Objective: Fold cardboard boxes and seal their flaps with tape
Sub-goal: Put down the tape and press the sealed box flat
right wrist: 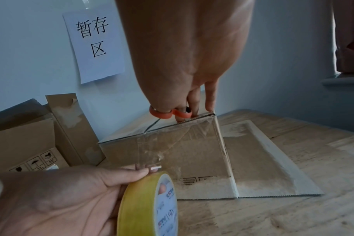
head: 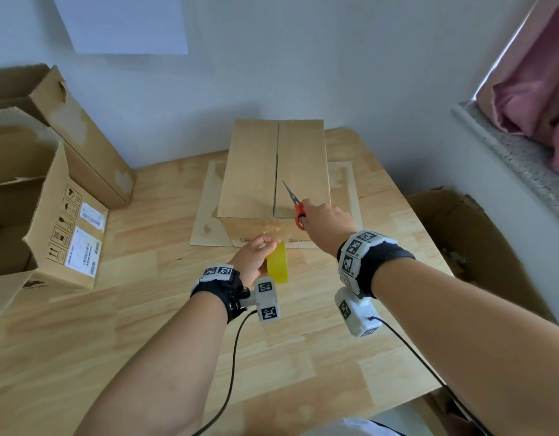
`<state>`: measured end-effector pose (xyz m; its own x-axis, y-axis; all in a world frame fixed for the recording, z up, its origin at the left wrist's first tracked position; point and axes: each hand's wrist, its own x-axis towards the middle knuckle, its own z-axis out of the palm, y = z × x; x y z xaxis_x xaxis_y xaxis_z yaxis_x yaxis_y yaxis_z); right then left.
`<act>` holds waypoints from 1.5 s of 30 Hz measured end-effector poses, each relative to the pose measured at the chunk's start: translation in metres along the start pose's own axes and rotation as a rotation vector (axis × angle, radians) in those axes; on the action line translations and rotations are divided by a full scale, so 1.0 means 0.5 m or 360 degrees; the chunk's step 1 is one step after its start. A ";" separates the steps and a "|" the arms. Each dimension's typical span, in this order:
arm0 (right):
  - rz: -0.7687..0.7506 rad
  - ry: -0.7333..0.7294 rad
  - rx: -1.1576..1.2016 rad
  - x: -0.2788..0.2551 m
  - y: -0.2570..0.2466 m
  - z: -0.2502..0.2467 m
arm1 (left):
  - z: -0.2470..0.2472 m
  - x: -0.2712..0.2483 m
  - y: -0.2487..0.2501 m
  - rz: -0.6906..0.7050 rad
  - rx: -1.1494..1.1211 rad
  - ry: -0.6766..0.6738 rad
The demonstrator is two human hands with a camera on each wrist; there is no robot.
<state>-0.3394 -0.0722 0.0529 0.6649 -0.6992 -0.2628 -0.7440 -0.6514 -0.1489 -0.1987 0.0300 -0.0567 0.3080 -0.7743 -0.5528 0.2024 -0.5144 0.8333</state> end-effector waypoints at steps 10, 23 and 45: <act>-0.0004 0.0074 -0.0093 0.005 0.004 0.012 | 0.009 0.004 -0.018 0.0006 -0.0242 0.0069; -0.0011 0.0085 -0.0047 0.002 0.006 0.012 | 0.011 -0.003 -0.041 0.0031 -0.0266 0.0016; -0.0037 -0.0820 0.0697 0.006 0.049 0.009 | 0.011 0.000 -0.038 -0.0098 -0.0372 0.0013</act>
<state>-0.3559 -0.0891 0.0440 0.6449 -0.3857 -0.6598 -0.7605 -0.4091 -0.5042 -0.2077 0.0376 -0.0726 0.2955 -0.7407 -0.6034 0.4306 -0.4605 0.7762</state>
